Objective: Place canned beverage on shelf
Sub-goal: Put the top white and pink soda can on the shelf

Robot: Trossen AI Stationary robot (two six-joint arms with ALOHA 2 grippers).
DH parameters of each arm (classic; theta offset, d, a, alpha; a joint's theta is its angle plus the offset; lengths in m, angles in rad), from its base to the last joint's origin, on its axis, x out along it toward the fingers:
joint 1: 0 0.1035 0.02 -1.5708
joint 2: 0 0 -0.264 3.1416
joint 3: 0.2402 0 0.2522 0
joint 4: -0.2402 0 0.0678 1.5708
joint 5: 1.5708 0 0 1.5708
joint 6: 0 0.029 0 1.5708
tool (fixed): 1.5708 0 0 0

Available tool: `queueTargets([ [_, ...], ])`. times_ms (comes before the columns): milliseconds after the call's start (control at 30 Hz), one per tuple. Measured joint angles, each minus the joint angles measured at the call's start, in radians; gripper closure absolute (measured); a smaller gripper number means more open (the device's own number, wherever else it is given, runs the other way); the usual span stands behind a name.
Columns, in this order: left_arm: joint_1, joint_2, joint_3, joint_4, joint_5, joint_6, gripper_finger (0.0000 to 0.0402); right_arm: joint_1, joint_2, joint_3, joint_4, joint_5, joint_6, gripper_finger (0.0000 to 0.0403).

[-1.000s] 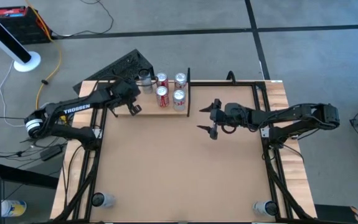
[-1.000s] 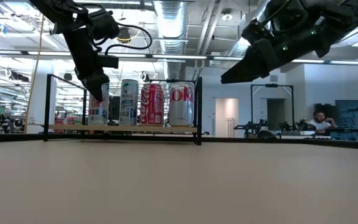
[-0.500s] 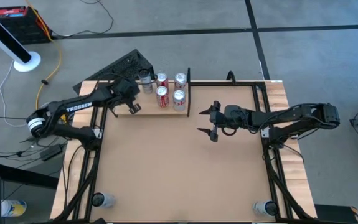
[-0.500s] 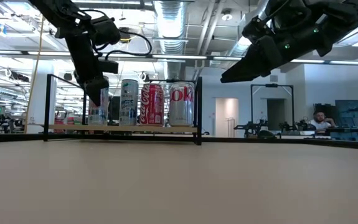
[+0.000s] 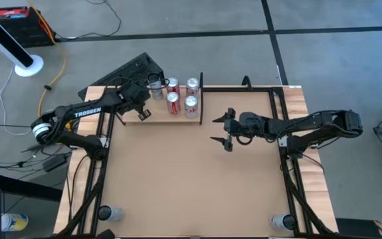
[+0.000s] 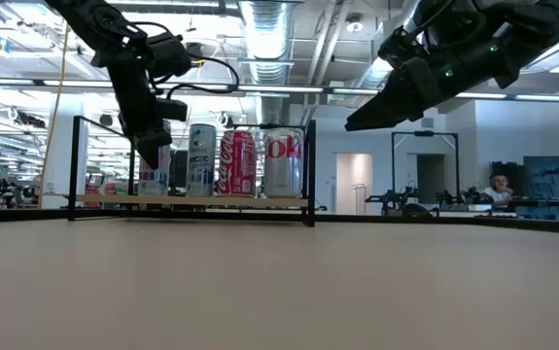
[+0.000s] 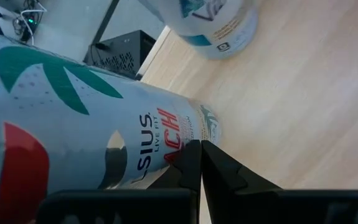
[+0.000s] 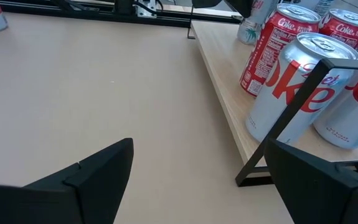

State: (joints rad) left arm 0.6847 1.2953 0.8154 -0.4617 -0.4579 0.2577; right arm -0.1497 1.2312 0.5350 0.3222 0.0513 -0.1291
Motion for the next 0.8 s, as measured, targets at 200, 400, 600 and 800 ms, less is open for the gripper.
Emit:
queueTargets([
  [200,0.032,0.000,0.000,0.000,0.000,0.000,0.0401,0.000,0.000,0.000,0.000,0.000,0.000,0.0019],
  [400,0.056,0.000,0.000,0.001,0.007,0.011,0.0401,0.000,0.000,0.000,0.000,0.000,0.000,0.0019],
  [600,0.041,-0.001,-0.001,0.010,0.050,0.018,0.0401,0.000,0.000,0.000,0.000,0.000,-0.001,0.0019],
  [800,-0.013,-0.008,-0.001,-0.006,0.050,0.020,0.0401,0.000,0.000,0.000,0.000,0.000,-0.002,0.0019],
])
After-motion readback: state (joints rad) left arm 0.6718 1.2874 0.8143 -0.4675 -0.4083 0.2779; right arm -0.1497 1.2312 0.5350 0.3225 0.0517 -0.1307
